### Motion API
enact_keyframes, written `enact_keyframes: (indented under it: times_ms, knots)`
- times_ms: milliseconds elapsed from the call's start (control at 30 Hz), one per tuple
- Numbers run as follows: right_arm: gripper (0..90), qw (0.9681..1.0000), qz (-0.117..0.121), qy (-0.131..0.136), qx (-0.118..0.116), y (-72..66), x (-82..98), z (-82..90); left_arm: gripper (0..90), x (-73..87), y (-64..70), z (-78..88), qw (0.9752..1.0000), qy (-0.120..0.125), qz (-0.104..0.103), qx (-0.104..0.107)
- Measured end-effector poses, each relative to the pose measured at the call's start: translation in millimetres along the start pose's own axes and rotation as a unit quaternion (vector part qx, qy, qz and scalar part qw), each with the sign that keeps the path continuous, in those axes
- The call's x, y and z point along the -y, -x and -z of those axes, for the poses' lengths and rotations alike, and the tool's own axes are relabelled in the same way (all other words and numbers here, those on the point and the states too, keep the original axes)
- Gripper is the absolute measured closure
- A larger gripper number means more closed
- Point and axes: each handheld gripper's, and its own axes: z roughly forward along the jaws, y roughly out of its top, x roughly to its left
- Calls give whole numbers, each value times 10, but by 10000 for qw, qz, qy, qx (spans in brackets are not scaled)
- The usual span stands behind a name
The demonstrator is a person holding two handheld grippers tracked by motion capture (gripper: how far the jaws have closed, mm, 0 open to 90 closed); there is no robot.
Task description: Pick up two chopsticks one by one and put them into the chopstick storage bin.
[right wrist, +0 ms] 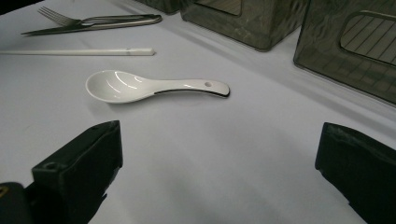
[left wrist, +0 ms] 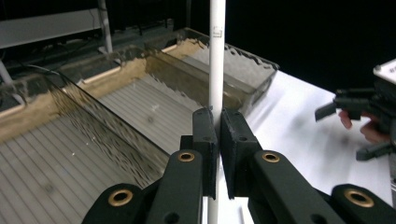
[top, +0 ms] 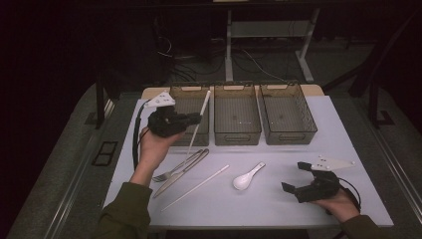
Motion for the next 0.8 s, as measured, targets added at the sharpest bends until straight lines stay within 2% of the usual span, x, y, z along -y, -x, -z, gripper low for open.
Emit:
enact_keyframes:
  times_ms: [167,267,500,667,733,800]
  knots:
    - [7,10000,-2,12,6,5,0,2,840,-183,-113,-52,9999,11,-95,-85]
    - [7,10000,-2,6,1,3,0,2,840,-284,-184,-98,9996,-58,-185,-210]
    - [7,10000,-19,12,3,7,3,9,840,-512,-395,-148,9992,-6,-234,-309]
    - [7,10000,-14,4,-5,5,4,12,840,-597,-589,-138,9988,39,-180,-459]
    - [7,10000,-17,7,-7,10,5,15,840,-591,-711,-123,9982,44,-115,-586]
    - [7,10000,-15,3,-1,11,6,16,840,-574,-751,-119,9980,49,-104,-628]
